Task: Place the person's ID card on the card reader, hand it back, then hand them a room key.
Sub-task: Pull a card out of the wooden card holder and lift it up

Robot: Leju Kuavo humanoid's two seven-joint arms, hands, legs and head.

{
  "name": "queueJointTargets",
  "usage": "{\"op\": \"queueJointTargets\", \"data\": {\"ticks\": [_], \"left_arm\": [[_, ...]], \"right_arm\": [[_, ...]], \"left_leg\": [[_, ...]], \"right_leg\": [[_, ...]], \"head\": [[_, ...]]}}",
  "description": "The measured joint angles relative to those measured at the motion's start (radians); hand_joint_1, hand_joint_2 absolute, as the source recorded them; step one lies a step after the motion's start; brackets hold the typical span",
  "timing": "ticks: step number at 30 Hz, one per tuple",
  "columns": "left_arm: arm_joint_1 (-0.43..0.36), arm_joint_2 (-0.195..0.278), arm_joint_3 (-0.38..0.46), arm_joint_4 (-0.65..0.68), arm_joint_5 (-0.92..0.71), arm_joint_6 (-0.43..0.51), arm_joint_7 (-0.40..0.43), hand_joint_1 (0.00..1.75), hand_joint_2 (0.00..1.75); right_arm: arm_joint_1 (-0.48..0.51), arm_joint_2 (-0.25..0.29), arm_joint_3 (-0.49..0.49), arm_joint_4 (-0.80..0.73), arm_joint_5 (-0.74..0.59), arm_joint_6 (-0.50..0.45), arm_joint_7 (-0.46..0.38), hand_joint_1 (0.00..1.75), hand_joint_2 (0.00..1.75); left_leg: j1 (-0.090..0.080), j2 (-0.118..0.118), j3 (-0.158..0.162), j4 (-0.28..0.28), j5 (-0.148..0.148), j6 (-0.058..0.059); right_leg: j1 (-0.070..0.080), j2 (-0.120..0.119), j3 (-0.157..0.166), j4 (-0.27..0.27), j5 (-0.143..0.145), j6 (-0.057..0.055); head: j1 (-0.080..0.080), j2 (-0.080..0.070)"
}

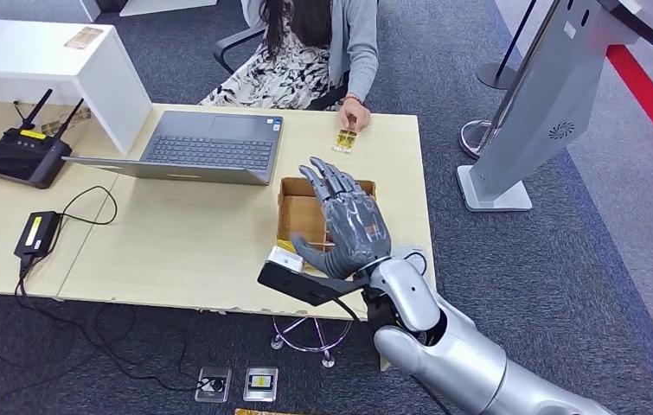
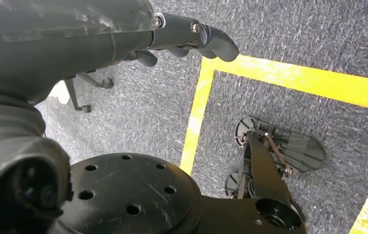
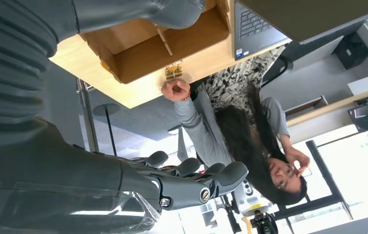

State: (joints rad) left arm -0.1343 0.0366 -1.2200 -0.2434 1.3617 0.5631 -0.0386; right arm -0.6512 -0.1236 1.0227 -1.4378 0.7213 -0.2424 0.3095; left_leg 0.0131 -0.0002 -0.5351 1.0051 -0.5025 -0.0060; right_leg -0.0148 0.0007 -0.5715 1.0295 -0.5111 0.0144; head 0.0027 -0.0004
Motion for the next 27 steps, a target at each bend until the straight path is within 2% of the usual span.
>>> {"op": "queueJointTargets", "data": {"ticks": [12,27], "left_arm": [[-0.002,-0.002,0.000,-0.001,-0.016,0.029,0.019,0.00,0.00],[-0.003,-0.003,0.000,-0.002,-0.031,0.027,0.018,0.00,0.00]], "right_arm": [[0.037,-0.041,0.017,-0.028,0.050,-0.005,0.042,0.00,1.75],[0.026,-0.050,0.060,0.005,0.139,0.043,0.056,0.00,1.75]], "left_leg": [[0.000,0.000,0.000,0.000,0.000,0.000],[0.000,0.000,-0.001,0.000,0.000,0.000]], "right_leg": [[0.000,0.000,0.000,0.000,0.000,0.000],[0.000,-0.001,0.000,0.000,0.000,0.000]], "head": [[0.000,0.000],[0.000,0.000]]}}
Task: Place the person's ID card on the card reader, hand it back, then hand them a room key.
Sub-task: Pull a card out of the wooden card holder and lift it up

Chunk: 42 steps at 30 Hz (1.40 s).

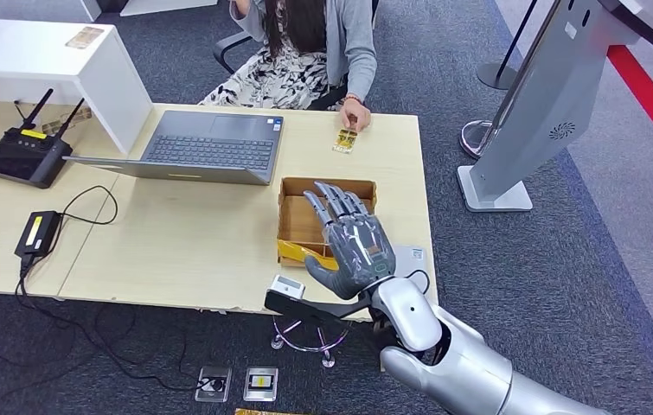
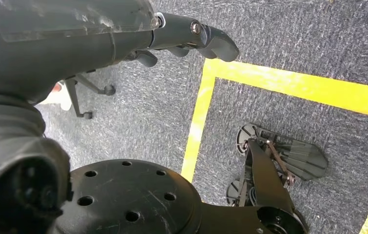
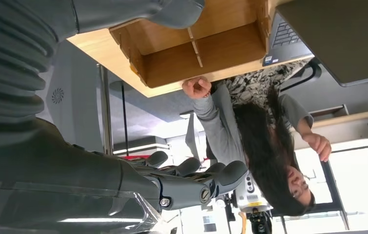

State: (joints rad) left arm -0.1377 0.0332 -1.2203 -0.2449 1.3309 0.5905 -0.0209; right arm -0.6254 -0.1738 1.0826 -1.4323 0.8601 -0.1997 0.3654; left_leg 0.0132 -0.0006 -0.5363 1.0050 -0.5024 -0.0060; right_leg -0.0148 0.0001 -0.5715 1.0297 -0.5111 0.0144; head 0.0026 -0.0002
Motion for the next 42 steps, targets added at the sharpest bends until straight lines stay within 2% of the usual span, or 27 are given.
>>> {"op": "queueJointTargets", "data": {"ticks": [13,22,35,42], "left_arm": [[-0.002,-0.006,0.000,0.000,-0.008,-0.005,-0.018,0.00,0.00],[-0.001,-0.010,0.000,0.000,-0.005,-0.015,-0.027,0.00,0.00],[-0.001,-0.005,0.000,0.002,-0.002,-0.067,-0.053,0.00,0.00],[0.001,-0.004,0.000,0.002,0.031,-0.080,-0.030,0.00,0.00]], "right_arm": [[-0.006,0.028,0.011,0.095,0.027,0.011,-0.011,0.00,1.75],[-0.007,0.089,0.011,0.223,0.062,-0.001,-0.041,0.00,1.75],[-0.034,0.180,0.006,0.449,0.093,-0.073,-0.093,0.00,1.75],[-0.070,0.214,-0.018,0.583,0.074,-0.121,-0.133,0.00,1.75]], "left_leg": [[0.000,0.000,0.000,0.000,0.000,0.000],[0.000,0.000,-0.001,0.000,0.000,0.000],[0.000,0.000,0.000,0.000,0.000,0.000],[0.000,0.000,0.000,0.000,0.000,0.000]], "right_leg": [[0.000,0.000,0.000,0.000,0.000,0.000],[0.000,0.000,0.000,0.000,0.000,0.000],[0.000,0.000,0.000,0.000,0.000,0.000],[0.000,0.000,0.000,0.000,0.000,0.000]], "head": [[0.000,0.000],[0.000,0.000],[0.000,0.000],[0.000,0.000]]}}
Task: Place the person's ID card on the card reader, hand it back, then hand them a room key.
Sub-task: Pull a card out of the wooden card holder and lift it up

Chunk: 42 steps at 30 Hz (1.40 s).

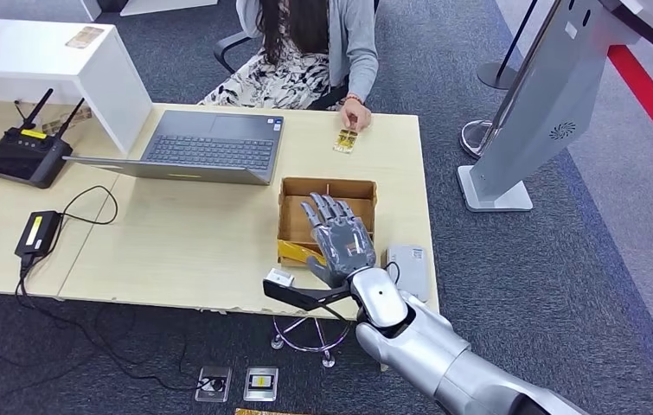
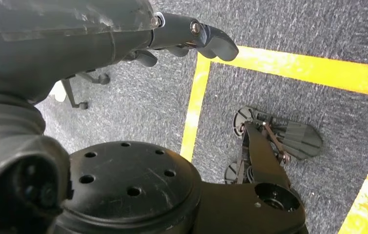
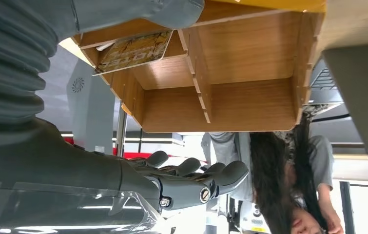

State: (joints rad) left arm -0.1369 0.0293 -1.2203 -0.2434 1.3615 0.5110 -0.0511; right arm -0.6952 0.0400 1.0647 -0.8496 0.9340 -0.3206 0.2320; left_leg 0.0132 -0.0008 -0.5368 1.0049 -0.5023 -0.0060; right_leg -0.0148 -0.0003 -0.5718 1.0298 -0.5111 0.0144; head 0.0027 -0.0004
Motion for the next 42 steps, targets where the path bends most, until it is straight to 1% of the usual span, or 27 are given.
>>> {"op": "queueJointTargets", "data": {"ticks": [7,14,28,37,38,41,42], "left_arm": [[0.001,0.000,0.000,0.000,0.007,-0.001,0.000,0.00,0.00],[0.002,0.000,0.000,0.000,0.008,0.002,0.000,0.00,0.00],[0.002,0.000,0.006,0.002,0.008,0.003,0.000,0.00,0.00],[0.003,0.000,0.008,0.003,0.008,0.005,-0.002,0.00,0.00],[0.003,0.000,0.008,0.003,0.008,0.004,-0.003,0.00,0.00],[0.003,0.001,0.008,0.003,0.008,-0.002,-0.007,0.00,0.00],[0.003,0.001,0.008,0.003,0.007,-0.005,-0.008,0.00,0.00]], "right_arm": [[-0.035,0.020,-0.039,0.127,-0.042,-0.037,-0.014,0.00,1.75],[-0.054,0.034,-0.063,0.207,-0.054,-0.048,-0.015,0.00,1.75],[-0.069,0.054,-0.075,0.289,-0.057,-0.056,-0.016,0.00,1.75],[-0.068,0.064,-0.079,0.316,-0.069,-0.071,-0.047,0.00,1.75],[-0.068,0.066,-0.080,0.318,-0.069,-0.072,-0.048,0.15,1.75],[-0.068,0.069,-0.082,0.323,-0.069,-0.072,-0.049,1.46,1.75],[-0.068,0.069,-0.083,0.325,-0.070,-0.072,-0.051,1.75,1.75]], "left_leg": [[0.000,0.000,0.000,0.000,0.000,0.000],[0.000,0.000,0.000,0.000,0.000,0.000],[0.000,0.000,0.000,0.000,0.000,0.000],[0.000,0.000,0.000,0.000,0.000,0.000],[0.000,0.000,0.000,0.000,0.000,0.000],[0.000,0.000,0.000,0.000,0.000,0.000],[0.000,0.000,0.000,0.000,0.000,0.000]], "right_leg": [[0.000,0.000,0.000,0.000,0.000,0.000],[0.000,0.000,0.000,0.000,0.000,0.000],[0.000,0.000,0.000,0.000,0.000,0.000],[0.000,0.000,-0.001,0.000,0.000,0.000],[0.000,0.000,-0.001,0.000,0.000,0.000],[0.000,0.000,0.000,0.000,0.000,0.000],[0.000,0.000,0.000,0.000,0.000,0.000]], "head": [[0.000,0.000],[0.000,0.000],[0.000,0.000],[0.000,0.000],[0.000,0.000],[0.000,0.000],[0.000,0.000]]}}
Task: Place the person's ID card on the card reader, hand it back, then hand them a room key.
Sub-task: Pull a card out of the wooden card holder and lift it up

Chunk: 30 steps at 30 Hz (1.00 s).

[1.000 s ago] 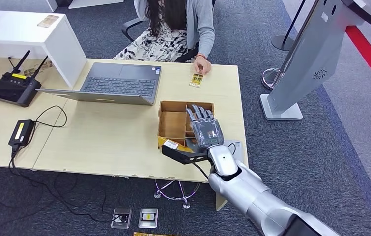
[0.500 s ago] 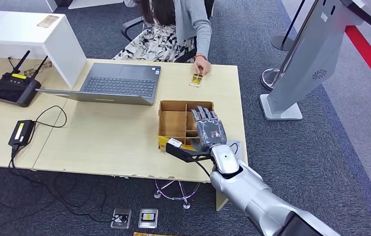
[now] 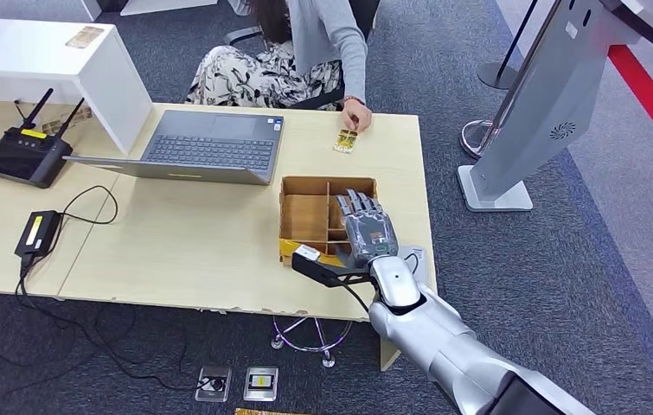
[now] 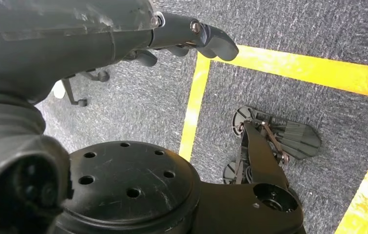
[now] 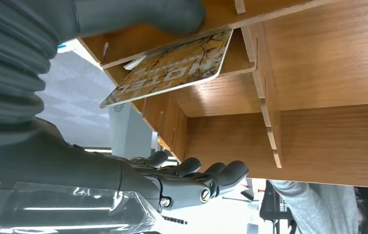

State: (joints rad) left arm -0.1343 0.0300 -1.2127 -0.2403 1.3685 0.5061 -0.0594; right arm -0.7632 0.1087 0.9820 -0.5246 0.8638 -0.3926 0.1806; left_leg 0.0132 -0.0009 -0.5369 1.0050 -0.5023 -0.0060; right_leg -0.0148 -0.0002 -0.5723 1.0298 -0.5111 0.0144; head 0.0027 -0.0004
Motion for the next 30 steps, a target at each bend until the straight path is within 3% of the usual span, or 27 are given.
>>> {"op": "queueJointTargets", "data": {"ticks": [8,30], "left_arm": [[0.000,0.001,0.000,0.000,-0.011,-0.013,-0.010,0.00,0.00],[0.000,0.006,0.000,0.003,-0.024,-0.023,-0.020,0.00,0.00]], "right_arm": [[0.001,0.000,-0.006,0.007,-0.022,0.008,-0.032,1.75,1.75],[0.015,-0.003,-0.026,-0.006,-0.025,-0.019,-0.017,1.75,1.75]], "left_leg": [[0.000,0.000,0.000,0.000,0.000,0.000],[0.000,0.000,0.001,0.000,0.000,0.000]], "right_leg": [[0.000,0.000,0.000,0.000,0.000,0.000],[0.000,0.000,0.000,0.000,0.000,0.000]], "head": [[0.000,0.000],[0.000,0.000]]}}
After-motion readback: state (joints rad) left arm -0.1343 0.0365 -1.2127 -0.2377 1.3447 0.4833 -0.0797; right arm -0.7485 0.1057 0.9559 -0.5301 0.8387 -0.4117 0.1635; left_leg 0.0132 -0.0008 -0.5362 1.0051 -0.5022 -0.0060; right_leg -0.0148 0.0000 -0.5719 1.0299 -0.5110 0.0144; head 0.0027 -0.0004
